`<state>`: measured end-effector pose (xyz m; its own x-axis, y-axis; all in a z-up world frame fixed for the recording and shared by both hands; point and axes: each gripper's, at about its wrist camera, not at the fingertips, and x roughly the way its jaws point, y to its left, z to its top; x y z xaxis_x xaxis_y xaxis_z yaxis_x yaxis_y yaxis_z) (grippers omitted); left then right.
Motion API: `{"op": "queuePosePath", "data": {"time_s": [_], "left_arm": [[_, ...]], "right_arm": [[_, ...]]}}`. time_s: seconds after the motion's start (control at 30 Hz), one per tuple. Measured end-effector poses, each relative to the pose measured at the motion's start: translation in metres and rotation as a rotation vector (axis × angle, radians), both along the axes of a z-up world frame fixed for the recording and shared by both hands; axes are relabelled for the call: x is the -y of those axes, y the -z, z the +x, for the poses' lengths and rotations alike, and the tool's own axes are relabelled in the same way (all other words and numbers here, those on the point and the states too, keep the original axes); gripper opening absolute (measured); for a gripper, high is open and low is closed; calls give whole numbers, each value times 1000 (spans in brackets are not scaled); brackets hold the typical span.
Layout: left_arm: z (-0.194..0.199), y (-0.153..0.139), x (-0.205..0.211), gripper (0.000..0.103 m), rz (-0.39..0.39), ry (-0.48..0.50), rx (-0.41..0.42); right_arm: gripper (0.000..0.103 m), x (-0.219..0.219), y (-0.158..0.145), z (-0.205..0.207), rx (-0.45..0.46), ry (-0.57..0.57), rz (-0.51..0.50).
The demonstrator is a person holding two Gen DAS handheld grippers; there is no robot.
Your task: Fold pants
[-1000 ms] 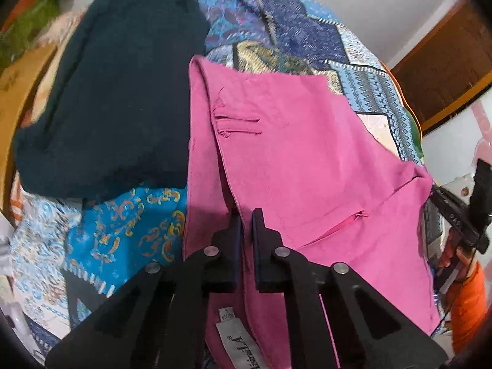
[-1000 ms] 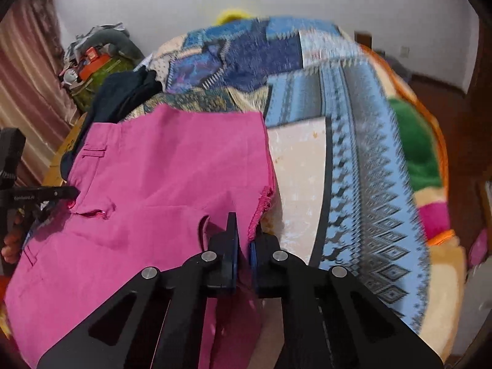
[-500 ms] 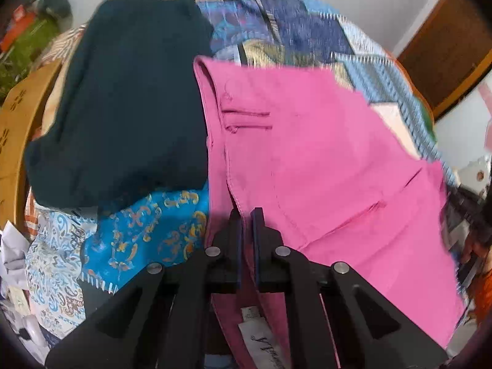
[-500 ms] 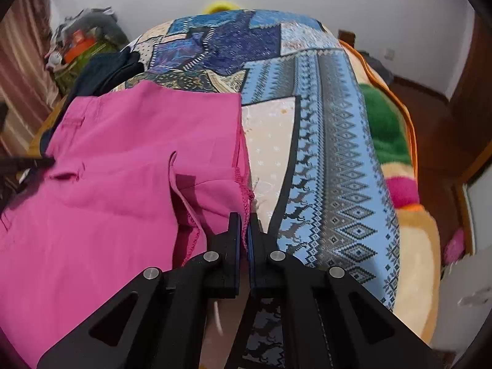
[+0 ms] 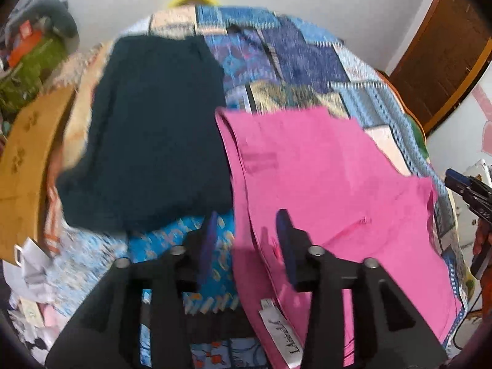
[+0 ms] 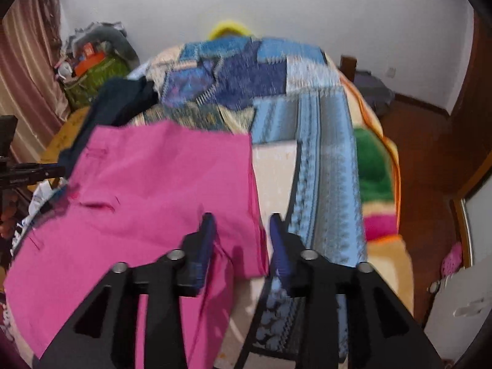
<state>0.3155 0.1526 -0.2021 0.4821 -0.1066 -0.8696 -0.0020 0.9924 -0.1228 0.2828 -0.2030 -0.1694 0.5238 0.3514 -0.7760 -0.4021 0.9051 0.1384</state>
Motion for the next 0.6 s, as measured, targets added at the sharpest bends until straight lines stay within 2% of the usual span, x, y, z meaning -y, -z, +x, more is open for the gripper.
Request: {"op": "queuePosePath", "data": {"time_s": [0.13, 0.3, 0.43, 0.6], "left_arm": [[20, -13, -9, 47, -9, -33, 27], [51, -14, -14, 48, -8, -50, 25], [77, 0, -14, 48, -31, -59, 0], [101, 23, -10, 48, -36, -56, -36]], "right_arm": [[49, -14, -18, 13, 50, -22, 16], [50, -34, -19, 45, 42, -65, 13], [50, -46, -7, 72, 15, -91, -19], [50, -63, 24, 112, -79, -112, -83]]}}
